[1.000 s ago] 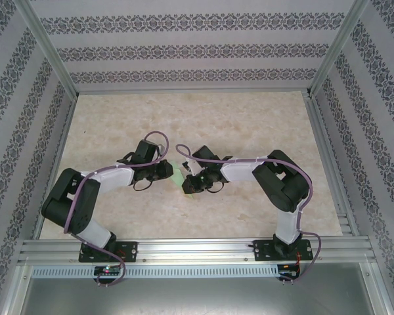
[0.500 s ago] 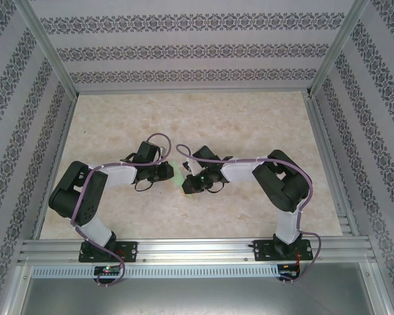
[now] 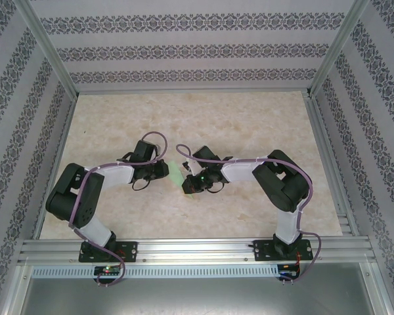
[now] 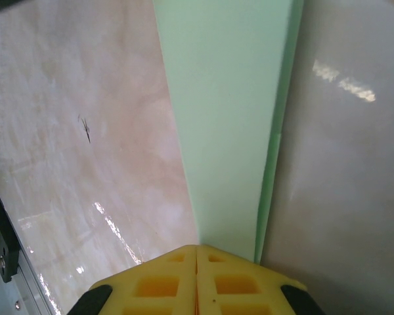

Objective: Fold a paper plane with a square sheet of paper (pick it up from the middle)
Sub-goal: Fold the wing for the fifth time at the center of the table.

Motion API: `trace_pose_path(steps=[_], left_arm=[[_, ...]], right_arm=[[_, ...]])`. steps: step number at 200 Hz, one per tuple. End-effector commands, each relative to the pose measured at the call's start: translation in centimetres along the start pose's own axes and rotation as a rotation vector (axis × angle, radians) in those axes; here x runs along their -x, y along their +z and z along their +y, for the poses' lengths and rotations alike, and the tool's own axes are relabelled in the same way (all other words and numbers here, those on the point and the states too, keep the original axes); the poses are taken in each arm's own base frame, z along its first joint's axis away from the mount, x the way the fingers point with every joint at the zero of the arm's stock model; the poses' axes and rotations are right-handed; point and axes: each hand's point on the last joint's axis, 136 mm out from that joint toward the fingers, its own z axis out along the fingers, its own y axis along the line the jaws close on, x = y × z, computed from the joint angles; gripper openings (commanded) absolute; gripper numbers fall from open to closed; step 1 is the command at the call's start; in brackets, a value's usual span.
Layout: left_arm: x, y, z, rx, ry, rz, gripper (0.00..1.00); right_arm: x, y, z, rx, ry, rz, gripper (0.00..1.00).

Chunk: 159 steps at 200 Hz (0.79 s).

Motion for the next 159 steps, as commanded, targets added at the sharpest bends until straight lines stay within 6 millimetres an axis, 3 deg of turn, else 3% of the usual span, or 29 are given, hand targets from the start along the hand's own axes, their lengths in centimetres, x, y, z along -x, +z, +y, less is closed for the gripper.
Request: trace_pose_path(steps=[1,28,66,104,159], left_arm=[[0.8,-1.2,0.2,0.002,0.007,-0.039,0.15],[0.9,-2.9,-3.4,-0.165,0.019,-0.065,0.16],[-0.7,-4.3,-6.4,-0.277,0.051,-0.063,0.17],[-3.2,-2.3,-7.6,-0.290,0.073,0.012,0.15],[-4.5,0.6,-7.4,-0.265,0.050,0.084,0.12]], right_arm=[[-3.6,1.0,-4.1,-0.133,0.084,0.091,0.08],[-3.6,0.9,-4.1,-0.136,0.086,0.091,0.08],[-3.7,0.9,-4.2,-0.140,0.094,0.092,0.07],[-3.8,0.8,-4.4,-0.146,0.100,0.094,0.05],[-3.9,0.7,-4.4,-0.151,0.103,0.089,0.03]])
